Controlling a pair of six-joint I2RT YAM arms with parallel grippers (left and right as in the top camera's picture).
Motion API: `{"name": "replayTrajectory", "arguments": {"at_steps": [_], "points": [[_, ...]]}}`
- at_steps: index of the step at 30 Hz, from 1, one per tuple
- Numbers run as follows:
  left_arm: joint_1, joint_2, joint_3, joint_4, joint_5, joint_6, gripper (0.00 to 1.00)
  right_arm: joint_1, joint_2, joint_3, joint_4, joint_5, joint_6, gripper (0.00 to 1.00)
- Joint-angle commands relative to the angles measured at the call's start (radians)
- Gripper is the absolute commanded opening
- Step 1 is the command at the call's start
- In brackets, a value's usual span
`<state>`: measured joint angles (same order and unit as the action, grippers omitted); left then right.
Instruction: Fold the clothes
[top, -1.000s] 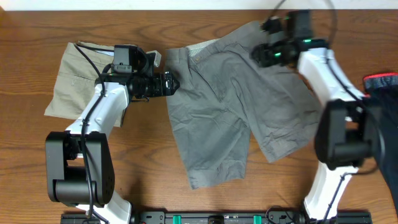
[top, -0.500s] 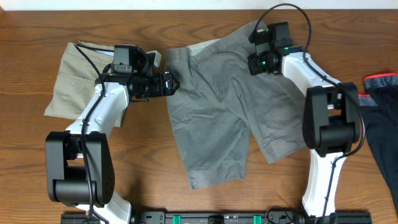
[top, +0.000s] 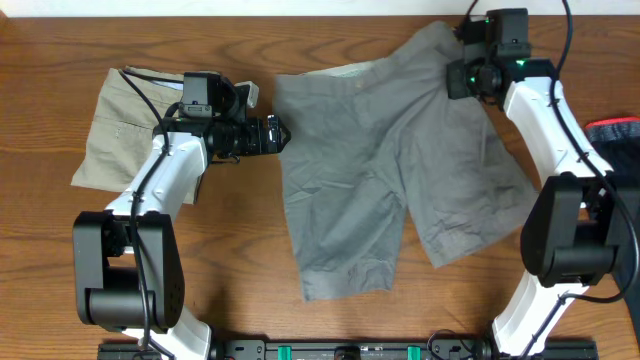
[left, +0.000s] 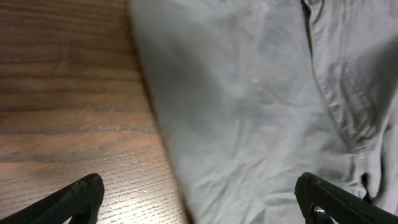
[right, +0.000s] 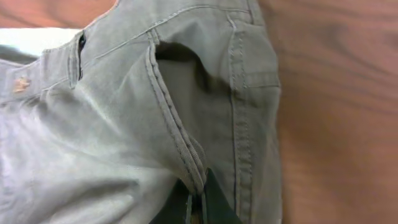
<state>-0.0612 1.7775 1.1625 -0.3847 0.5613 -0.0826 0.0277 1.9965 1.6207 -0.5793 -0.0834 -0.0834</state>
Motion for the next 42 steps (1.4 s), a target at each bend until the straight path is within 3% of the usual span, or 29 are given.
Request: {"name": "replayTrajectory", "arguments": {"at_steps": [1,5,6,8,10,20,26,28,30,33,34,38,42], "points": [[-0.002,0.014,0.018,-0.001,-0.012,-0.001,0.98,-0.039,0.01,0.002,-0.003,0.132,0.047,0.01],[-0.002,0.016,0.018,0.0,-0.013,-0.001,0.98,-0.061,0.034,0.002,0.007,0.117,0.076,0.03],[-0.002,0.016,0.018,0.002,-0.013,-0.001,0.98,-0.065,0.044,0.002,0.007,0.101,0.076,0.09],[-0.003,0.018,0.018,0.006,-0.029,0.005,0.98,-0.066,0.057,0.002,0.0,0.043,0.072,0.32],[-0.003,0.024,0.018,0.014,-0.033,0.042,0.98,-0.066,0.06,0.002,-0.017,-0.033,0.043,0.45],[-0.062,0.179,0.018,0.183,0.036,0.047,0.97,-0.068,-0.018,0.002,-0.105,-0.232,0.033,0.51],[-0.101,0.253,0.018,0.247,0.037,0.017,0.82,-0.068,-0.056,0.003,-0.202,-0.295,0.034,0.52],[-0.113,0.26,0.018,0.256,0.038,0.012,0.67,-0.063,-0.057,0.002,-0.235,-0.295,0.047,0.52],[-0.12,0.26,0.018,0.256,0.038,0.003,0.48,-0.061,-0.056,0.002,-0.278,-0.286,0.079,0.5],[-0.12,0.259,0.018,0.237,0.037,-0.006,0.06,-0.061,-0.055,0.002,-0.336,-0.243,0.162,0.43],[-0.117,0.257,0.018,0.225,0.037,-0.006,0.06,-0.061,-0.053,0.002,-0.357,-0.229,0.191,0.38],[-0.074,0.23,0.018,0.119,-0.052,-0.081,0.06,-0.06,-0.022,-0.007,-0.461,-0.14,0.28,0.02],[-0.029,0.172,0.018,0.003,-0.22,-0.127,0.06,-0.055,0.014,-0.064,-0.462,-0.023,0.375,0.01]]}}
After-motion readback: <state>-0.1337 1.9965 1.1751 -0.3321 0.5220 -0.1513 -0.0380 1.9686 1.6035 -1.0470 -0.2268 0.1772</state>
